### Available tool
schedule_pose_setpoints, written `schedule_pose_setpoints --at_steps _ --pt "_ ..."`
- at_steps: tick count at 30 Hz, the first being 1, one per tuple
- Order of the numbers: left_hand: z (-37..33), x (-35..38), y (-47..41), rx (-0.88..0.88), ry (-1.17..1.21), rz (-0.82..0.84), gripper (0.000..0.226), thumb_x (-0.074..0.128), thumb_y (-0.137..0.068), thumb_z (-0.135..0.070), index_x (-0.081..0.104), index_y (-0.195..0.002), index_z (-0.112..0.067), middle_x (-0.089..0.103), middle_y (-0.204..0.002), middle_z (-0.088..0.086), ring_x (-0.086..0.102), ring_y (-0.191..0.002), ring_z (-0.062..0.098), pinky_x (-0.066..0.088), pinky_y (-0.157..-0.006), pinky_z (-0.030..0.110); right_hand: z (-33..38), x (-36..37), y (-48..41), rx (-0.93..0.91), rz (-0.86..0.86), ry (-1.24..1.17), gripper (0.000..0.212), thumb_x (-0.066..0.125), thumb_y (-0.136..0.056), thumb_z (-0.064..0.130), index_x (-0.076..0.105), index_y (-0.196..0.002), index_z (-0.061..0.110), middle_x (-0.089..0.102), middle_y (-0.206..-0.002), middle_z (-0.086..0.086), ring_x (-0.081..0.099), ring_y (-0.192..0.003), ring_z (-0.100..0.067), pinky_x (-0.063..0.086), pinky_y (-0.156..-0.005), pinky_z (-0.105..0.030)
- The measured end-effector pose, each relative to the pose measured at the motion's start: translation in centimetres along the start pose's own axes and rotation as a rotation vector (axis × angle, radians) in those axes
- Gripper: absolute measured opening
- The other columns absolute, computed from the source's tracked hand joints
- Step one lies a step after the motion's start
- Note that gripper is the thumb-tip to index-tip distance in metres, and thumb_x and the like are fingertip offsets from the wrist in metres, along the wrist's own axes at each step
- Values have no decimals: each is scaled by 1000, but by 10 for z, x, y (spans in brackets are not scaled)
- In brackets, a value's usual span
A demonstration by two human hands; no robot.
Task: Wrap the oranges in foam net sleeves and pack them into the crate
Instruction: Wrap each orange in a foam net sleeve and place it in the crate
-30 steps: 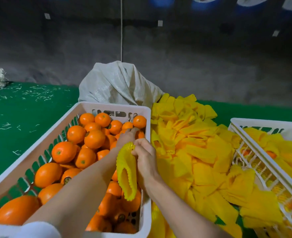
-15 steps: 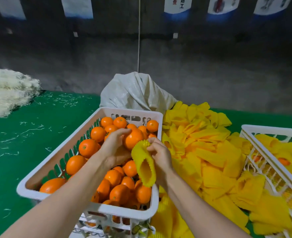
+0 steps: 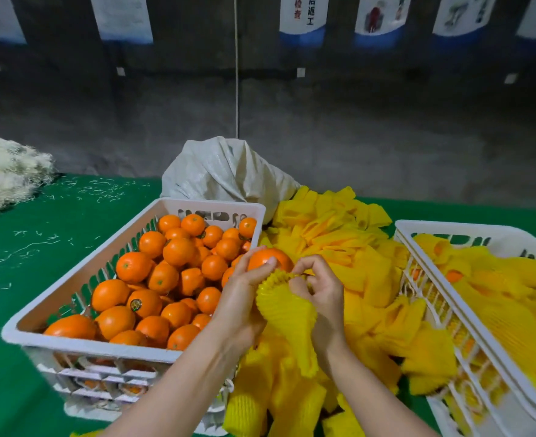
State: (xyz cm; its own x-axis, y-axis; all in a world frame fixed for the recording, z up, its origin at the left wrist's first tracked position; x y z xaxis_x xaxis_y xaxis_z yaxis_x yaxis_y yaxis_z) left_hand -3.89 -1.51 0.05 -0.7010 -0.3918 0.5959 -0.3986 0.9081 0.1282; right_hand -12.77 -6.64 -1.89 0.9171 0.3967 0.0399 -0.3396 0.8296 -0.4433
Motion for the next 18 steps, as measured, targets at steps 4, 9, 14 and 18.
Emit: schedule_pose_setpoints --at_steps 4,9,14,18 --pt "23 14 9 13 -72 78 27 61 -80 -15 57 -107 -18 70 -101 11 63 -97 30 47 -89 45 8 -38 -3 -32 -91 51 7 51 -69 14 47 -68 19 46 -63 5 36 -49 -4 27 -49 -22" --pt "44 21 7 7 -201 145 67 73 -63 -13 53 -128 -16 69 -113 15 67 -100 30 53 -88 41 5 -70 0 32 -144 94 25 58 -85 -4 48 -74 16 44 -62 1 34 -47 -6 27 -48 -23" --pt "62 38 5 58 -81 112 55 73 -64 -38 61 -118 -29 72 -106 9 70 -96 24 58 -71 34 2 -80 10 61 -99 84 29 60 -82 37 51 -88 10 47 -62 -3 38 -51 -12 31 -49 -30" --pt "77 52 5 3 61 43 63 65 -71 -47 57 -126 -17 71 -107 12 68 -99 28 55 -84 41 -3 -83 19 -12 -153 182 30 54 -76 48 45 -82 21 40 -56 9 35 -45 -5 29 -48 -25"
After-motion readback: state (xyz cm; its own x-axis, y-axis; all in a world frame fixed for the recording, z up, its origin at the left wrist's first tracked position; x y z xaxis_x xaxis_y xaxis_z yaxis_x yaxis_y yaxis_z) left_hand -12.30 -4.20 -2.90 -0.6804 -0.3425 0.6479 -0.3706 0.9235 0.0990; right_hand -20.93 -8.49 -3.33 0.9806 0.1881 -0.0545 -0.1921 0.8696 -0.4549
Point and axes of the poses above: each hand's wrist, its own y-axis away from the middle knuckle, its own x-axis out of the palm, z = x × y, the point moved 2 cm from there along -y, towards the middle knuckle
